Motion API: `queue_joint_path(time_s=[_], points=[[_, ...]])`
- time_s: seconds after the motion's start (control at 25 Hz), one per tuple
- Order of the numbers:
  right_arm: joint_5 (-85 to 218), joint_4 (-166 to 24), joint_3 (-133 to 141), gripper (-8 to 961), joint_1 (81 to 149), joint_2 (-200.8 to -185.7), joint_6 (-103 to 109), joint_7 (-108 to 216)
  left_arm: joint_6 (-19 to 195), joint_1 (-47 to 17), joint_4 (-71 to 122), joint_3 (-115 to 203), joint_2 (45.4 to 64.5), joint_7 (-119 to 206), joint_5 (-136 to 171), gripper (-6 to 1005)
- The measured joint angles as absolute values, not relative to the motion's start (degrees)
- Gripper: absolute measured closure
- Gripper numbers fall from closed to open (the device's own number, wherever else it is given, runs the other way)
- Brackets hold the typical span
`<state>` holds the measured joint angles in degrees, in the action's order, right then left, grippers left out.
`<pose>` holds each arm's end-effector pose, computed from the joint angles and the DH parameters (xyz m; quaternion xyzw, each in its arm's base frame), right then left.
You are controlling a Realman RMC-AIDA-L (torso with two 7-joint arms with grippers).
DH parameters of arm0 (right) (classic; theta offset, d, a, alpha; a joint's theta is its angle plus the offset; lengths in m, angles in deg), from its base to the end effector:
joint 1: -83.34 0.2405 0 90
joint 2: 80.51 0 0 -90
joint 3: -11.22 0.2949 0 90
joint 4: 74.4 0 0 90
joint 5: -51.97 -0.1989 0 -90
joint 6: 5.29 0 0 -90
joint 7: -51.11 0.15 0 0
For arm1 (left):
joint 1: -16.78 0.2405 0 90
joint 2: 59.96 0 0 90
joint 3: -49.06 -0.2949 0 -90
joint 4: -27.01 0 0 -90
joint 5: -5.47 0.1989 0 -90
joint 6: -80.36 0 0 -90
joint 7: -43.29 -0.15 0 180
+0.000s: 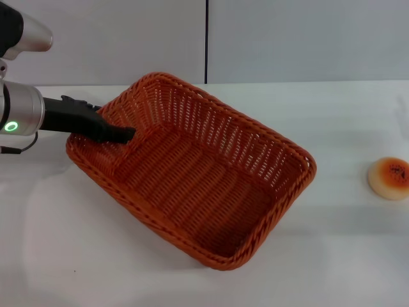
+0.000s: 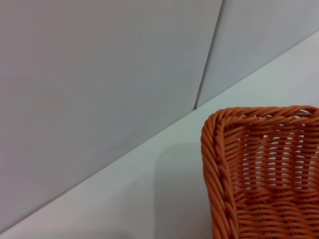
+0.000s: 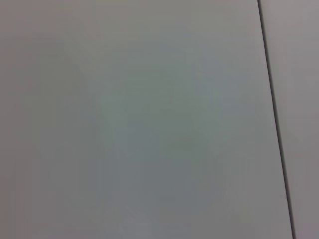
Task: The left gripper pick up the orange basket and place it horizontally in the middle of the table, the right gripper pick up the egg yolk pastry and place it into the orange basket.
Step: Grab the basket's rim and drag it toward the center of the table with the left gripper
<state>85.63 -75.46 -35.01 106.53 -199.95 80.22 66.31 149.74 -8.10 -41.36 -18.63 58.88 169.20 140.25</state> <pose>0.3603 0.3114 0.0114 -0.6418 0.1882 0.3702 0.6447 -0.2808 0.3734 -0.0059 -0.9091 -0.3284 0.0155 0.2559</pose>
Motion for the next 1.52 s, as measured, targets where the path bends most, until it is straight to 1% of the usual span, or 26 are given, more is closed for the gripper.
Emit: queue_joint_path(time_s=[0.16, 0.36, 0.6, 0.92, 1.12, 1.48, 1.52], points=[[85.5, -75.5, -35.0, 340, 106.3, -199.89, 80.2, 66.3, 150.2, -8.3, -41.8, -18.9, 58.89, 169.7, 140.3, 167], [85.5, -75.3, -35.0, 340, 106.2, -199.86, 80.2, 66.3, 150.5, -8.4, -42.8, -20.8, 58.80, 171.1, 141.0, 308], [85.5, -75.2, -35.0, 340, 106.2, -199.86, 80.2, 66.3, 150.1, -8.4, -45.0, -22.9, 58.79, 174.0, 143.9, 527], [85.5, -75.1, -35.0, 340, 106.2, -199.81, 80.4, 66.3, 149.8, -8.0, -48.7, -22.6, 58.60, 179.9, 145.4, 768], [85.5, -74.8, -35.0, 340, 106.3, -199.72, 80.7, 66.3, 149.9, -7.6, -48.9, -19.4, 58.32, 186.4, 146.1, 800], [85.5, -71.9, -34.9, 340, 106.7, -199.60, 80.4, 66.3, 151.8, -7.1, -49.0, -14.8, 58.18, 192.5, 148.0, 820], [85.5, -70.9, -34.9, 340, 106.9, -199.57, 80.3, 66.3, 153.1, -4.0, -51.5, -13.1, 58.24, 195.9, 147.4, 826]])
